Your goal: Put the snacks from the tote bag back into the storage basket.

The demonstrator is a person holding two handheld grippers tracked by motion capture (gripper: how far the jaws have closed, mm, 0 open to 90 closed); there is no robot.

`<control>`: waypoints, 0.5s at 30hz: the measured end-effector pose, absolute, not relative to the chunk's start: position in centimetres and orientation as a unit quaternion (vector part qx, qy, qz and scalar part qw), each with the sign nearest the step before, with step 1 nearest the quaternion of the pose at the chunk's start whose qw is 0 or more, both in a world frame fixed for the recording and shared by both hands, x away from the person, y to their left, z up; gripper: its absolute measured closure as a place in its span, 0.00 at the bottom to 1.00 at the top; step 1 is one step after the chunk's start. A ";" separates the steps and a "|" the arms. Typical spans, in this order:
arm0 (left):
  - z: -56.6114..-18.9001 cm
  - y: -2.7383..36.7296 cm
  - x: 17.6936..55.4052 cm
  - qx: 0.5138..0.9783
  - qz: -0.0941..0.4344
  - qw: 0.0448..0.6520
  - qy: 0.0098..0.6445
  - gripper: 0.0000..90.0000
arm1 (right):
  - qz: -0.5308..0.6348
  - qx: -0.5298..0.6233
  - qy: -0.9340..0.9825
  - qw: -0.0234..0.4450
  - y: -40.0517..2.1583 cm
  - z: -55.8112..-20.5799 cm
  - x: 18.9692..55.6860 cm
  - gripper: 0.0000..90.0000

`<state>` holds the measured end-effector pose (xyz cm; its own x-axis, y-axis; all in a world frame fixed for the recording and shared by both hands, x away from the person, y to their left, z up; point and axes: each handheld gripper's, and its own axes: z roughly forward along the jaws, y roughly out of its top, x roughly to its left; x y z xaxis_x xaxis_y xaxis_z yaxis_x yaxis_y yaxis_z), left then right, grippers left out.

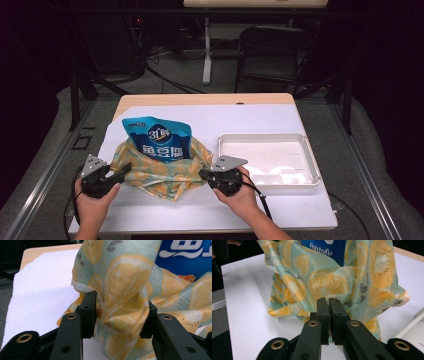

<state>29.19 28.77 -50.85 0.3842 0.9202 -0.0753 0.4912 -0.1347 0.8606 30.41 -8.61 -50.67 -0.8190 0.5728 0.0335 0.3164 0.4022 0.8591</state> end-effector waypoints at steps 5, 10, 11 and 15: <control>-51.4 28.8 29.5 0.711 0.243 0.430 0.500 0.64 | 0.462 0.270 0.834 0.138 -8.5 -51.3 30.4 0.96; -51.8 29.0 29.7 0.710 0.240 0.428 0.505 0.64 | 0.452 0.273 0.838 0.137 -8.3 -51.9 30.5 0.96; -51.9 29.0 29.7 0.710 0.239 0.427 0.506 0.64 | 0.451 0.274 0.838 0.138 -8.2 -52.0 30.5 0.96; -52.1 29.1 29.8 0.711 0.236 0.425 0.509 0.63 | 0.445 0.275 0.840 0.140 -8.1 -52.3 30.6 0.95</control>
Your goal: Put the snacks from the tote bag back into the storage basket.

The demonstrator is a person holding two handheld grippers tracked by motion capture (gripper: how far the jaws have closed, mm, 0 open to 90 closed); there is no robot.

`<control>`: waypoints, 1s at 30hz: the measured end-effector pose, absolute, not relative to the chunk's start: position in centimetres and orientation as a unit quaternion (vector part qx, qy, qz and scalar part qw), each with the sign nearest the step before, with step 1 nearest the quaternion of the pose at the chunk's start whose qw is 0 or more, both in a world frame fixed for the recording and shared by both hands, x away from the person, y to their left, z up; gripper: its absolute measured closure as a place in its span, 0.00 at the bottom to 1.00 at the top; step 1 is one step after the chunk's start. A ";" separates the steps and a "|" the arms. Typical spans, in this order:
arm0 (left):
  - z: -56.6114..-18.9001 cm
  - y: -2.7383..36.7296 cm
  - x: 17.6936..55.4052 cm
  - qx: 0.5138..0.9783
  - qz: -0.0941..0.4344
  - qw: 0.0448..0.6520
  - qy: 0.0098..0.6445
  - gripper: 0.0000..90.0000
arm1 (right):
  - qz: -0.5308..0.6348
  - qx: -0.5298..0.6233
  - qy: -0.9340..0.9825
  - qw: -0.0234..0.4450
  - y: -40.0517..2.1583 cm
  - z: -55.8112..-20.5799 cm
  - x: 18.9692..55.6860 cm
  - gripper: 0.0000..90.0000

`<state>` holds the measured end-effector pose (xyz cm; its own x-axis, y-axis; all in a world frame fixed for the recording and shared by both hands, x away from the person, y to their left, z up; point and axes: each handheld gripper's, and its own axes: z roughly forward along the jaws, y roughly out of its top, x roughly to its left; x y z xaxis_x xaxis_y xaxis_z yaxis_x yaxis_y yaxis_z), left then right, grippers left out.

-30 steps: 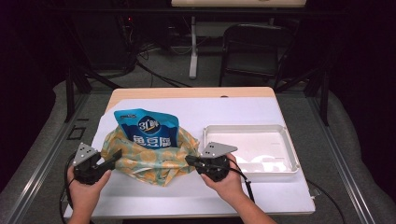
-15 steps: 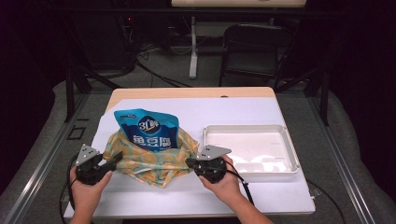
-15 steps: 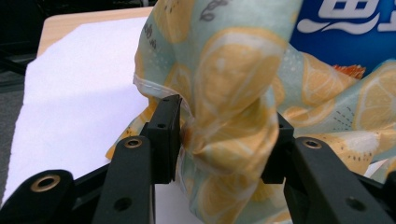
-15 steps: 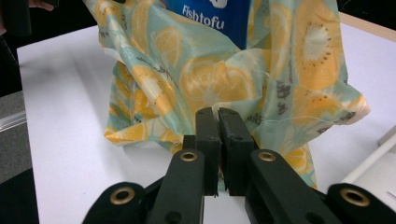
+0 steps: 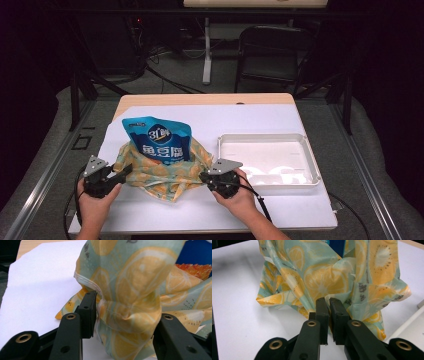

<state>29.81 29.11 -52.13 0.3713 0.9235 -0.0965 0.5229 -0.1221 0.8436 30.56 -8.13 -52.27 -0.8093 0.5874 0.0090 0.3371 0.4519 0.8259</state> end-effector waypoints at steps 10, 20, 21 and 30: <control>-52.5 29.2 29.8 0.712 0.233 0.423 0.510 0.61 | 0.437 0.276 0.845 0.141 -8.1 -52.9 30.4 0.94; -51.3 29.7 29.0 0.707 0.250 0.432 0.501 0.53 | 0.433 0.275 0.847 0.140 -8.0 -53.2 30.4 0.94; -51.1 29.8 28.9 0.707 0.252 0.435 0.498 0.52 | 0.433 0.275 0.847 0.140 -8.0 -53.2 30.4 0.94; -49.4 30.2 28.0 0.705 0.284 0.441 0.478 0.49 | 0.433 0.274 0.847 0.139 -8.0 -53.3 30.3 0.93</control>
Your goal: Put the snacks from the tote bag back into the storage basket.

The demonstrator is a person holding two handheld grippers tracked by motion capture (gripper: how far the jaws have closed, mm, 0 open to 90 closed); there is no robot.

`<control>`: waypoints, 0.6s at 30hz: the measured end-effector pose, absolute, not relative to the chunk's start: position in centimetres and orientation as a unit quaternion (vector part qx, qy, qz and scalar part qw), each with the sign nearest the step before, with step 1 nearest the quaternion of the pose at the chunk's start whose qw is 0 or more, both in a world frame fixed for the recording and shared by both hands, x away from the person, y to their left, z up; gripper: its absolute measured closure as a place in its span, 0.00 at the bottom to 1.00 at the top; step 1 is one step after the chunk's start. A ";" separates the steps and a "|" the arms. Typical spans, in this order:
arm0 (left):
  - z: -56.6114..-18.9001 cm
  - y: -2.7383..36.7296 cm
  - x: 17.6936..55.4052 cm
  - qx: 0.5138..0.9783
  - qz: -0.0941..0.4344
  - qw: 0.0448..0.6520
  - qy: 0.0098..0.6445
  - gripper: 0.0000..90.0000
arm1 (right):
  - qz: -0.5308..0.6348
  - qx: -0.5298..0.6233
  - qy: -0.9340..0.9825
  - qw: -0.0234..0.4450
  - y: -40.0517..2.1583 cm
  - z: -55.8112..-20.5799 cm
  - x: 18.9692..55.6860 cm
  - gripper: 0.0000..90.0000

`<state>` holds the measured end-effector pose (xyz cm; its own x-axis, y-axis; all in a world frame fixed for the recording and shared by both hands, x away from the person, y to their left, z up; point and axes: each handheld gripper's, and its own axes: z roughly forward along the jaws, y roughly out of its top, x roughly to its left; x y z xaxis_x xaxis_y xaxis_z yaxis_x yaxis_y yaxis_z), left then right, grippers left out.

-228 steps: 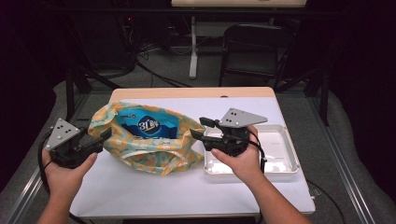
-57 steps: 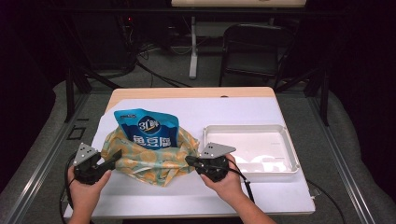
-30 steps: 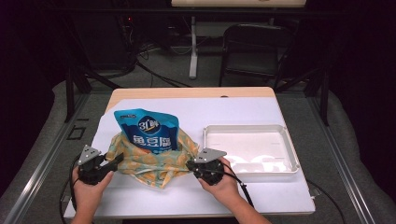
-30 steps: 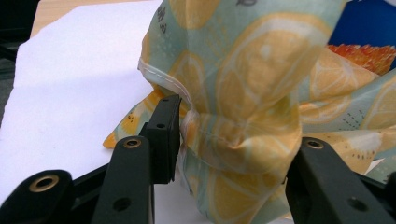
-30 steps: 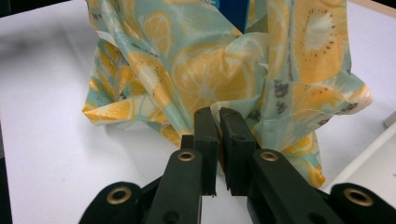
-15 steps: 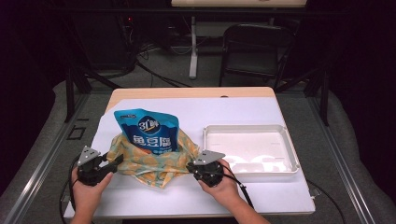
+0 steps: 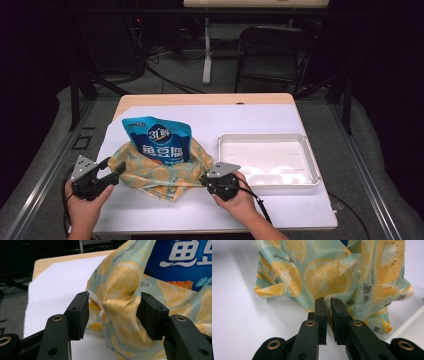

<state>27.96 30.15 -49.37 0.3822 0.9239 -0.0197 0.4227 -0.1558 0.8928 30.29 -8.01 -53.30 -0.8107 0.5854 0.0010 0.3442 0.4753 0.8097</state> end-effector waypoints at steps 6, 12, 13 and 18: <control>-48.7 30.4 27.6 0.703 0.289 0.440 0.477 0.49 | 0.431 0.274 0.848 0.139 -8.0 -53.3 30.3 0.93; -47.8 30.2 27.2 0.700 0.300 0.448 0.469 0.49 | 0.432 0.274 0.848 0.139 -8.0 -53.3 30.2 0.93; -47.6 30.1 27.1 0.699 0.301 0.451 0.467 0.49 | 0.432 0.274 0.848 0.138 -8.0 -53.3 30.2 0.93; -46.8 29.9 27.0 0.698 0.309 0.453 0.461 0.49 | 0.432 0.273 0.848 0.138 -8.0 -53.3 30.2 0.92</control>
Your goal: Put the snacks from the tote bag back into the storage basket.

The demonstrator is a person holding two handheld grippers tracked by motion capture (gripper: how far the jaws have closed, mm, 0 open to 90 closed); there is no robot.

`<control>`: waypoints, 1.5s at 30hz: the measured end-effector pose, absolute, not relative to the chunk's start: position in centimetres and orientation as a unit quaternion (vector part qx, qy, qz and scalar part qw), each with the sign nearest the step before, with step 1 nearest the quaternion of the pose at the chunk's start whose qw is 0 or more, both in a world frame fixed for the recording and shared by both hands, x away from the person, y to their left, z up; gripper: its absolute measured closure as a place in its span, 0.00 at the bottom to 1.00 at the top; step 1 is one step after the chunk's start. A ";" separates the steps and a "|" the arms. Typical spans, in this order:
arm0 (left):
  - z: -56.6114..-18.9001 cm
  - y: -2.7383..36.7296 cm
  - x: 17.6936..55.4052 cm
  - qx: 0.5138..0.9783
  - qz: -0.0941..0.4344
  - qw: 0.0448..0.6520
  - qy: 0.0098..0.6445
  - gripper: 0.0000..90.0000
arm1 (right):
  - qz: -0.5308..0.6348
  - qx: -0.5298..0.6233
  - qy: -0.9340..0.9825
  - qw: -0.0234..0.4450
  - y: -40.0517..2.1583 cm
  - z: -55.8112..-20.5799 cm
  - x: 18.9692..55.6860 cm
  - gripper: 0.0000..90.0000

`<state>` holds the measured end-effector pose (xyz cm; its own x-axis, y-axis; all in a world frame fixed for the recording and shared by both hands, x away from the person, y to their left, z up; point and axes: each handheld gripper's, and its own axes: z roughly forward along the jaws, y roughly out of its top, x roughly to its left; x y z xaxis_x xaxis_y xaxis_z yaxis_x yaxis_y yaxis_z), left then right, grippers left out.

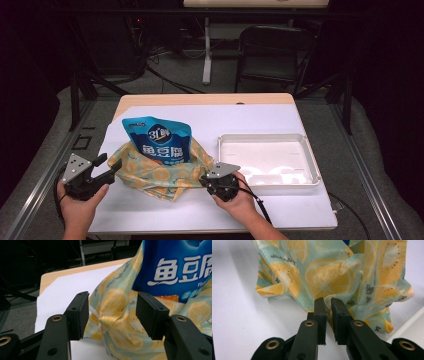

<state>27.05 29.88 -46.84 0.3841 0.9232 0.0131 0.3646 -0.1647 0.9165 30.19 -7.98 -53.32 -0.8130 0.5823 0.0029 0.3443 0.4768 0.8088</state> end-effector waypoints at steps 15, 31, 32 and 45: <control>-45.6 28.3 29.3 0.711 0.318 0.434 0.452 0.57 | 0.434 0.274 0.847 0.137 -7.9 -53.4 30.2 0.91; -45.6 28.7 32.5 0.692 0.288 0.451 0.485 0.97 | 0.435 0.274 0.847 0.134 -7.9 -53.4 30.0 0.91; -45.7 28.7 32.8 0.691 0.286 0.452 0.487 0.98 | 0.436 0.273 0.847 0.135 -7.9 -53.4 30.0 0.91; -47.6 28.6 35.7 0.704 0.277 0.427 0.495 0.99 | 0.450 0.284 0.837 0.128 -8.2 -53.1 30.1 0.90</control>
